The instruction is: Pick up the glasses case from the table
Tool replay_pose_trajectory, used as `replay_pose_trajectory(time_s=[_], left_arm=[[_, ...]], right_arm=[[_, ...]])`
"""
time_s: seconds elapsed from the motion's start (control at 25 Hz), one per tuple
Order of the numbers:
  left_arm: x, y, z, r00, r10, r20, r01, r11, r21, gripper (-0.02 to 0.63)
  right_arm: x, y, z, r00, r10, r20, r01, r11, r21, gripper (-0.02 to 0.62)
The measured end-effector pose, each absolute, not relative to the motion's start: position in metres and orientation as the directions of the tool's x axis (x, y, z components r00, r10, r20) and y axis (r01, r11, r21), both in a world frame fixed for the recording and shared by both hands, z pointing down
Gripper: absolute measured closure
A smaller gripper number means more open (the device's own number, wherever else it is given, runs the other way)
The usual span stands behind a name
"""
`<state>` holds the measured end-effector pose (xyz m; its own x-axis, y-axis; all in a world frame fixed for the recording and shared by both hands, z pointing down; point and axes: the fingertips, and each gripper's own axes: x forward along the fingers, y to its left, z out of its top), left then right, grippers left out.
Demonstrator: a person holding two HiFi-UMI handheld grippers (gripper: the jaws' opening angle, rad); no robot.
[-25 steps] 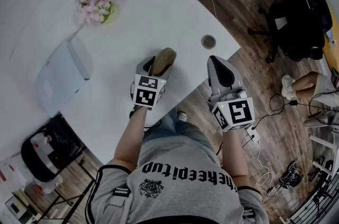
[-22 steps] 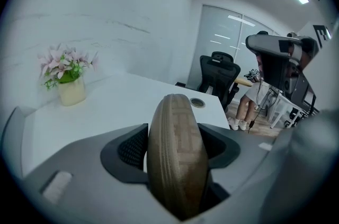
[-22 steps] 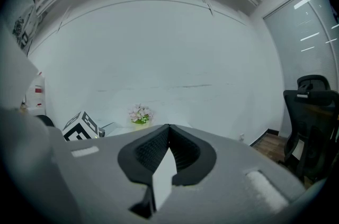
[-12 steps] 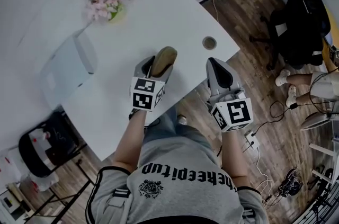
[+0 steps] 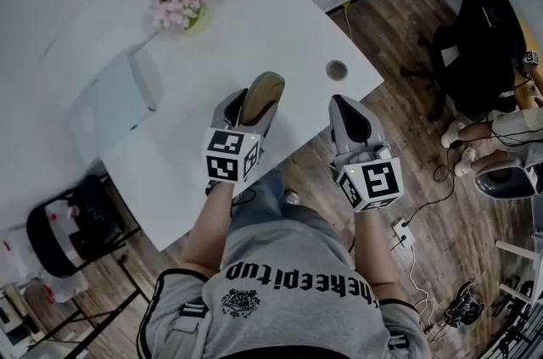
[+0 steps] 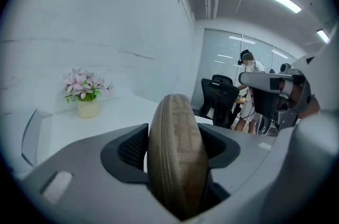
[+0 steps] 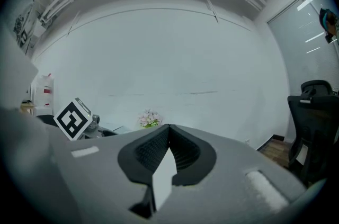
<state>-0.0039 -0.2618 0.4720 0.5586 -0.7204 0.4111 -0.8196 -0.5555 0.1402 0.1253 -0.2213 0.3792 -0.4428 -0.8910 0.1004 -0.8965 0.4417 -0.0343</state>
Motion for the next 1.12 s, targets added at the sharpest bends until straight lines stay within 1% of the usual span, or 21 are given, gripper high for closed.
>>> replay_pose_trajectory(time_s=[0.44,1.12], left_arm=[[-0.016,-0.240,0.439,0.557,-0.769,0.314,-0.829,-0.538,0.154,0.313],[-0.027,-0.200,0.389,0.515,-0.841,0.167,-0.857,-0.502,0.114,0.314]], right_arm=[[0.113,-0.203,0.371,-0.472,-0.878,0.077,-0.881,0.472,-0.020,0.594],[0.105,-0.171,0.357,-0.511,-0.859,0.045,-0.859,0.511,0.005,0.594]])
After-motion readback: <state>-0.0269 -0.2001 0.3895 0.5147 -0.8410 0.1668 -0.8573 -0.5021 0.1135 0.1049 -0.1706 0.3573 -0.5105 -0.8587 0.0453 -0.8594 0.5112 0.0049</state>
